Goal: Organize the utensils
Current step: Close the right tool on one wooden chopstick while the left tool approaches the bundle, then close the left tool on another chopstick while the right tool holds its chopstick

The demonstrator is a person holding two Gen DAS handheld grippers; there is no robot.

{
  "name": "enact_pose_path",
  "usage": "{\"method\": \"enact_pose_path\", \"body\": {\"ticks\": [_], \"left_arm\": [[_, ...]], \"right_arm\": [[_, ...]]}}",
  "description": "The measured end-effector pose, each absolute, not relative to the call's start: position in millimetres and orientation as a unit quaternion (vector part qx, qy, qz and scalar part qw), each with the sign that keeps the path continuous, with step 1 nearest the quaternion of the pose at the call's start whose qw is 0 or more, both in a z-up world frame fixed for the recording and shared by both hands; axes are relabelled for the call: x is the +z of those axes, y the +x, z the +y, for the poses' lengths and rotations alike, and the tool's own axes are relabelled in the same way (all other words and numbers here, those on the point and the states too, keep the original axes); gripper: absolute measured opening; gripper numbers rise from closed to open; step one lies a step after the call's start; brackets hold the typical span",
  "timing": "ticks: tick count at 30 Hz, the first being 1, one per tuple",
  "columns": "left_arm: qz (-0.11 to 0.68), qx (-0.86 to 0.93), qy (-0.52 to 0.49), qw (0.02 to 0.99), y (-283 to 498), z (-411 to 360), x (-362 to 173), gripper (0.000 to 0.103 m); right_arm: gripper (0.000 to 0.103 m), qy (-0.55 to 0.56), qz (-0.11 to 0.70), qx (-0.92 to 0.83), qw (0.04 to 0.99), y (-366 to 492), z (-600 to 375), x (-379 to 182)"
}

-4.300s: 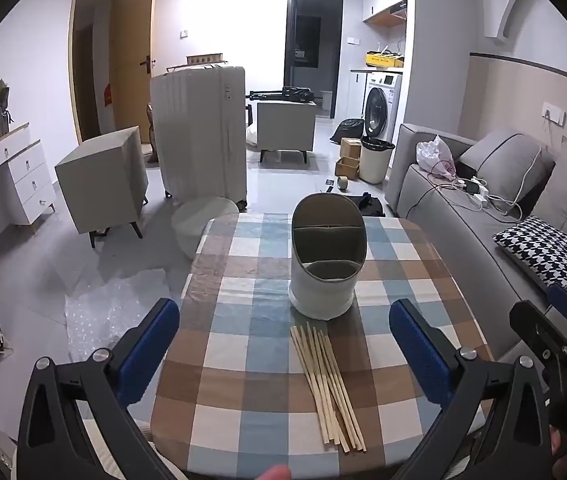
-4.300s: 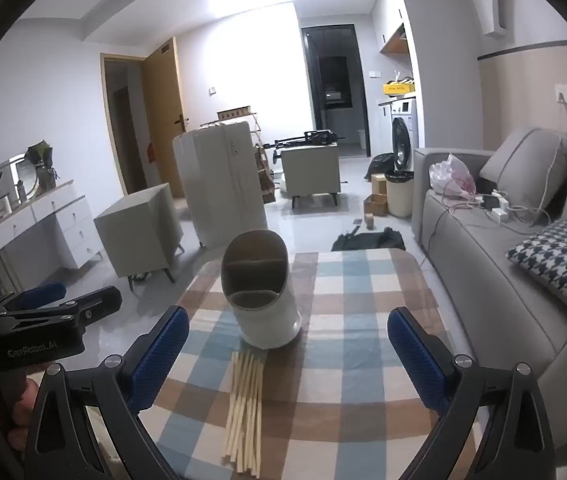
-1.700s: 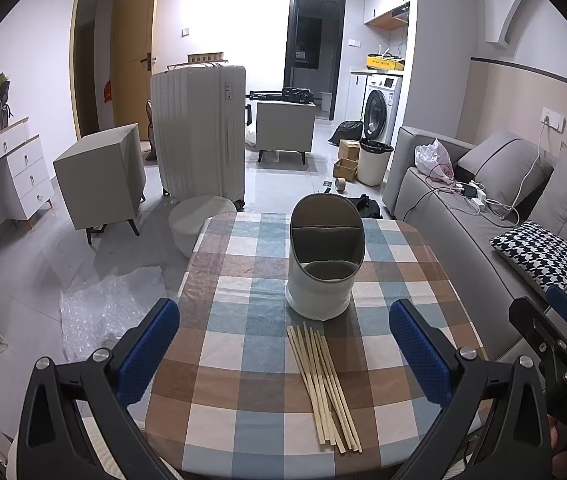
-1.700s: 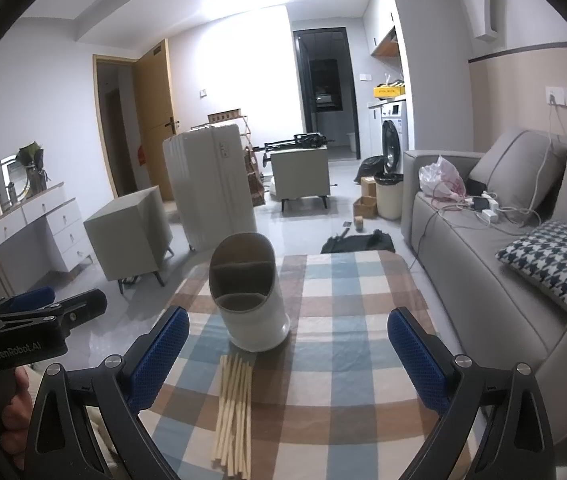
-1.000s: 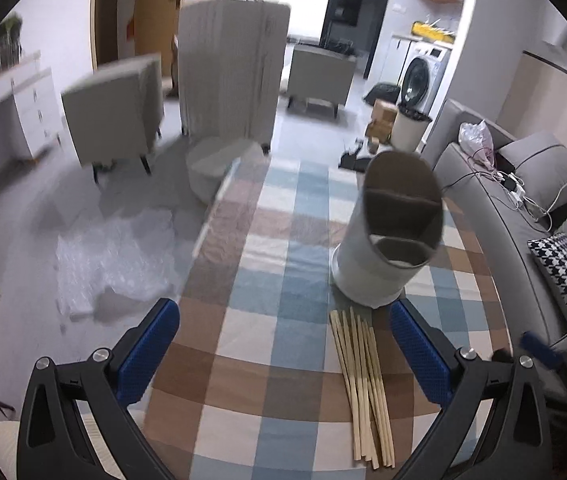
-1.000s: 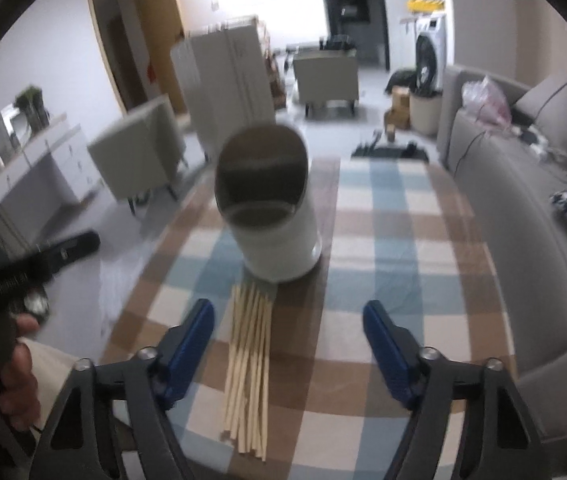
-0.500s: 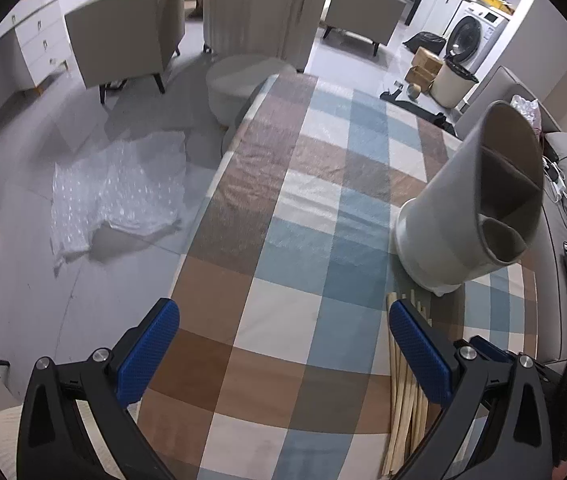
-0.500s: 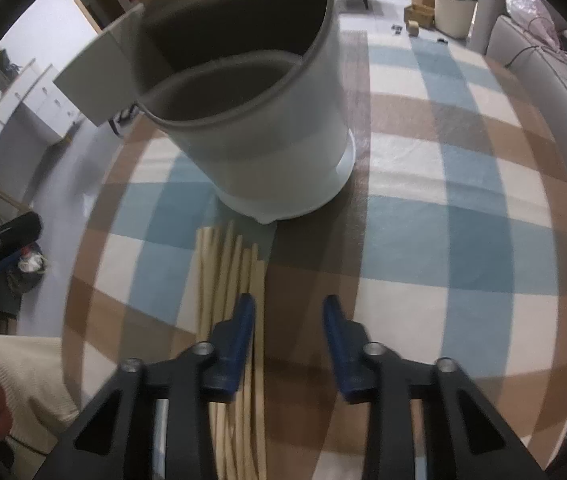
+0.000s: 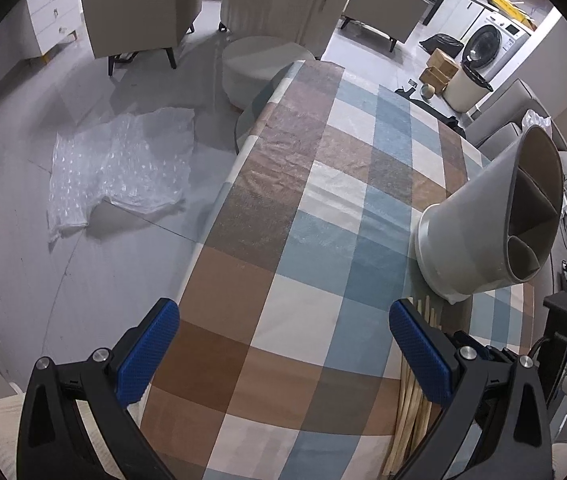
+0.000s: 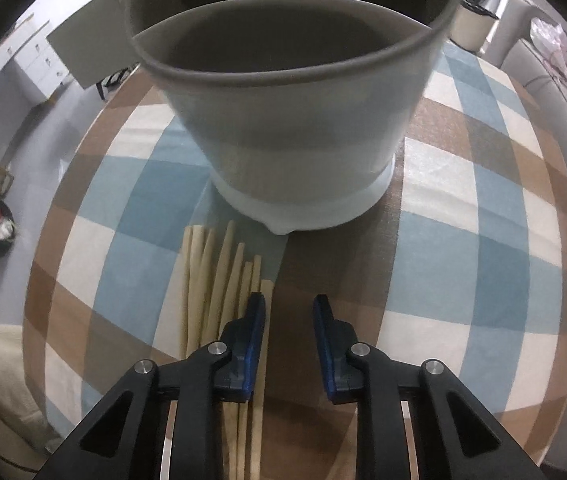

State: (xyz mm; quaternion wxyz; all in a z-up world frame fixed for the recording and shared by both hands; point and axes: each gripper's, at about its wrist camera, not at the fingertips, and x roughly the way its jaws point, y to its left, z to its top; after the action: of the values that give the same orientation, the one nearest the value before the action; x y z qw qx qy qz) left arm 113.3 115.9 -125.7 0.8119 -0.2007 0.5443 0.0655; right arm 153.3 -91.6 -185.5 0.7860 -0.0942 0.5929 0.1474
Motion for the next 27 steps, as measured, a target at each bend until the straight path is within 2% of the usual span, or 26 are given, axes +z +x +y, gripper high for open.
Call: {"method": "enact_pose_path", "body": {"ticks": [4,12,14,15,16,27], "left_arm": [[0.538,0.065,-0.199,0.817,112.3,116.5,-122.4,0.102],[0.543,0.071,-0.200,0.813,112.5,120.4,-126.4,0.102],[0.546,0.072,-0.193,0.812,113.1,119.2,-128.2,0.102],[0.548,0.072,-0.192,0.811,113.2,117.9,-129.4,0.102],[0.551,0.072,-0.191,0.809,113.2,116.5,-130.8,0.102],[0.602,0.039,-0.152,0.783,121.0,66.3,-154.0,0.102]], "right_arm": [[0.019,-0.110,0.603,0.147,0.776,148.9,-82.6,-190.8],[0.022,-0.115,0.589,0.137,0.788,148.4,-77.2,-189.3],[0.018,-0.114,0.586,0.139,0.790,143.2,-77.9,-189.1],[0.006,-0.112,0.585,0.142,0.791,140.3,-78.8,-188.5],[0.006,-0.105,0.586,0.146,0.790,139.9,-80.9,-187.8],[0.006,0.119,0.548,0.127,0.818,130.3,-182.3,-131.7]]}}
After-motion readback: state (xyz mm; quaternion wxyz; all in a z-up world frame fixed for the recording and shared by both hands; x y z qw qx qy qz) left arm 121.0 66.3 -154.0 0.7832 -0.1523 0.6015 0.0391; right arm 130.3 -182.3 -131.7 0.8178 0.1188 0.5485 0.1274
